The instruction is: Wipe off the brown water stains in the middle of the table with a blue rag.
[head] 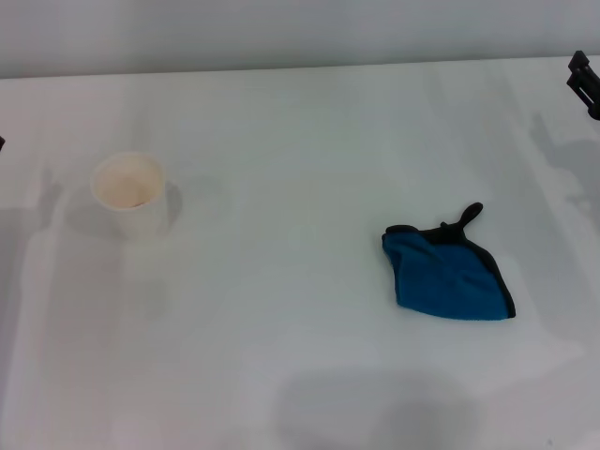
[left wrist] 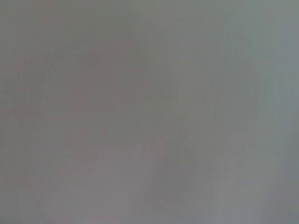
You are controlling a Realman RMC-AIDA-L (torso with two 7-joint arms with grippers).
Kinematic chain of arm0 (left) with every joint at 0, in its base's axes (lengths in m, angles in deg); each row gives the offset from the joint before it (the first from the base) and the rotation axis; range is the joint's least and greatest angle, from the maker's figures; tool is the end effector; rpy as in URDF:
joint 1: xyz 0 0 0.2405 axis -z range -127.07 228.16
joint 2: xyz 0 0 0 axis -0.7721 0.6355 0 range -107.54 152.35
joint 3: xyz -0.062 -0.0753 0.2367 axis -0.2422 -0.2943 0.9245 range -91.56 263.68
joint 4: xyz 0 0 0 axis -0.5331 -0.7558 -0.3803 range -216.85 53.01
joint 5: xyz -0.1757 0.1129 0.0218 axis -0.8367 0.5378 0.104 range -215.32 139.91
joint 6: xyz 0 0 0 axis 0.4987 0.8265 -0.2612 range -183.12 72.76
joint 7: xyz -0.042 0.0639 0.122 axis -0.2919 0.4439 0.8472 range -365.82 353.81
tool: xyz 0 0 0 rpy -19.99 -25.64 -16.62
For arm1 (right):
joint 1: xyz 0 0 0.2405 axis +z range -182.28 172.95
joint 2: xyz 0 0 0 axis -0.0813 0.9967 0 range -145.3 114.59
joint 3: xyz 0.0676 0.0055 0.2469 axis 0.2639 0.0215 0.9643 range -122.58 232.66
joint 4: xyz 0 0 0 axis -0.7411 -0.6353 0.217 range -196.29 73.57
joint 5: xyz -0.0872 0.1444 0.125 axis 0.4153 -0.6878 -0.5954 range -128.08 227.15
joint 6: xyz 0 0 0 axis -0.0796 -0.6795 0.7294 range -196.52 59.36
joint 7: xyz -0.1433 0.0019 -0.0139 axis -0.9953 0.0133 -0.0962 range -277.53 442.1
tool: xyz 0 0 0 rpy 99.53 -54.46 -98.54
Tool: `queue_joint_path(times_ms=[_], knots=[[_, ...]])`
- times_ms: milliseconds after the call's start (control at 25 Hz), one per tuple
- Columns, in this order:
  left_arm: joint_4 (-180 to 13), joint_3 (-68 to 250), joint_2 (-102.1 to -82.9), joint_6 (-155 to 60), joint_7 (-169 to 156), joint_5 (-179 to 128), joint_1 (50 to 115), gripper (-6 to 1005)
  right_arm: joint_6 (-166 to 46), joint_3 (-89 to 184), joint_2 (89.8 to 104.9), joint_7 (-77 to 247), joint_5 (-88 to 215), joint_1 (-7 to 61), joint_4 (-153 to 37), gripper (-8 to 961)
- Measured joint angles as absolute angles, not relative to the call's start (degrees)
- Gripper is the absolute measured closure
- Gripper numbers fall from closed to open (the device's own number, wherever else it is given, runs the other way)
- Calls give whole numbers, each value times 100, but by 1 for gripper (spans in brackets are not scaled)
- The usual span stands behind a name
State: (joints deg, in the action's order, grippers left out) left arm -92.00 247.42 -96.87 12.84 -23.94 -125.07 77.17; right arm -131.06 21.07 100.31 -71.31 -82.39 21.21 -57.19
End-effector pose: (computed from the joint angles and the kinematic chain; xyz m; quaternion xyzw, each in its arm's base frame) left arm -0.3342 0.3277 -0.0171 -0.6214 -0.3427 -0.3661 0.6020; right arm 0.3796 0.3369 0.0436 -0.6543 0.3083 0.2906 0.6264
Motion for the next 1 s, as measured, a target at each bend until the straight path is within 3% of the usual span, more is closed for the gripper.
queue_joint_path(times_ms=[1000], knots=[[-9273,24813,-9686,1329,-2402,-12427,7685,113,-13083,2101,10035,-7166,-8227,2113,-5747,82]])
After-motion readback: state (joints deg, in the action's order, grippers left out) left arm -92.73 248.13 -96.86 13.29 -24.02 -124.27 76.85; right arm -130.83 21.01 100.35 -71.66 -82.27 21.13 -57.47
